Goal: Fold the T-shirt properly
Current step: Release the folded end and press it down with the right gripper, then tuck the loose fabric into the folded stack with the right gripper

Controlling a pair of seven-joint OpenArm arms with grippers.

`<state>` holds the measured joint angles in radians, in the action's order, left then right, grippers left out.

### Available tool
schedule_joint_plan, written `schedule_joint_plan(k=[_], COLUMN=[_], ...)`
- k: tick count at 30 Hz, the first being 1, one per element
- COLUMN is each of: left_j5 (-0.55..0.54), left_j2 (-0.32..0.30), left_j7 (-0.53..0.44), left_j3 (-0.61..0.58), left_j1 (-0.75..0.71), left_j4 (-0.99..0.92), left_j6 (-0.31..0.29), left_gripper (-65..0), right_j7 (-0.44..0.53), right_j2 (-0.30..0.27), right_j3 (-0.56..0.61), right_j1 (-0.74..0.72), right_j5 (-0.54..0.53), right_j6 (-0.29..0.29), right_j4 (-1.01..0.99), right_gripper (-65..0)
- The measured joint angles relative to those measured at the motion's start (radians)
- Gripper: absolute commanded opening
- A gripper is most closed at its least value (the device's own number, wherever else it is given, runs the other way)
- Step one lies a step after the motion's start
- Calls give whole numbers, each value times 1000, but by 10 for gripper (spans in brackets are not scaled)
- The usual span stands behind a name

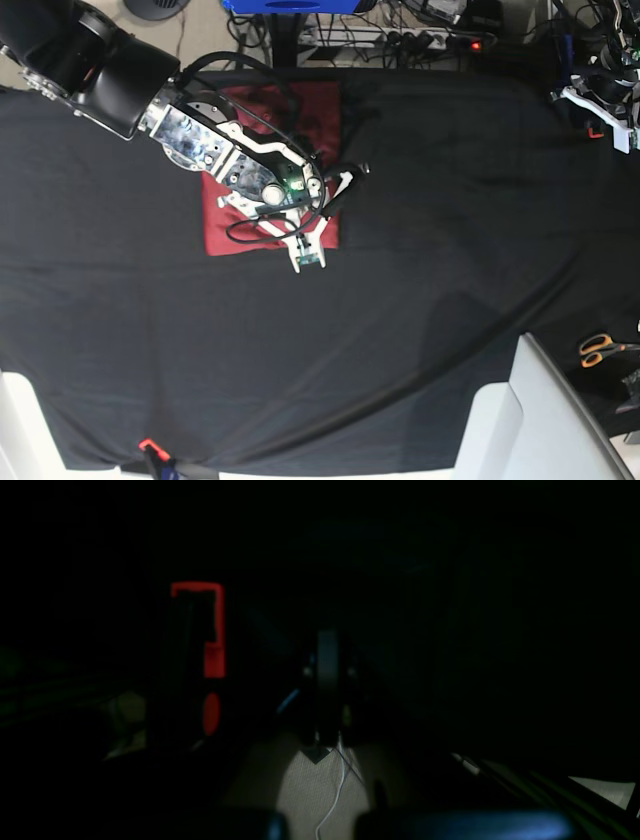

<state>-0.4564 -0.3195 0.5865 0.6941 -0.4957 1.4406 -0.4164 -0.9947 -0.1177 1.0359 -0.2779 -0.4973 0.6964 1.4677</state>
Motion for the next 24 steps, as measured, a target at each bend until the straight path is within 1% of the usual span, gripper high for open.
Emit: schedule_joint_plan(k=[8,10,14,16,18,24], left_j5=[0,0,0,0,0,0], left_j2=[0,0,0,0,0,0], left_j7=[0,0,0,0,0,0], left_j3=[0,0,0,0,0,0], left_j1=[0,0,0,0,0,0], left_j4=[0,0,0,0,0,0], left_j6=[0,0,0,0,0,0], left_gripper=[-650,-650,-650,-650,-650,-650], right_j7=[4,5,6,5,7,-2], right_j2=[0,0,0,-1,0,-1], right_j3=[0,0,0,0,3,5], right_j1=[21,21,22,24,24,24], right_j5=[0,0,0,1,1,2], right_j6=[0,0,0,2,1,3], right_j4=[0,0,6,34,71,204], right_gripper=[-633,-569,-336,-270,-257,-258])
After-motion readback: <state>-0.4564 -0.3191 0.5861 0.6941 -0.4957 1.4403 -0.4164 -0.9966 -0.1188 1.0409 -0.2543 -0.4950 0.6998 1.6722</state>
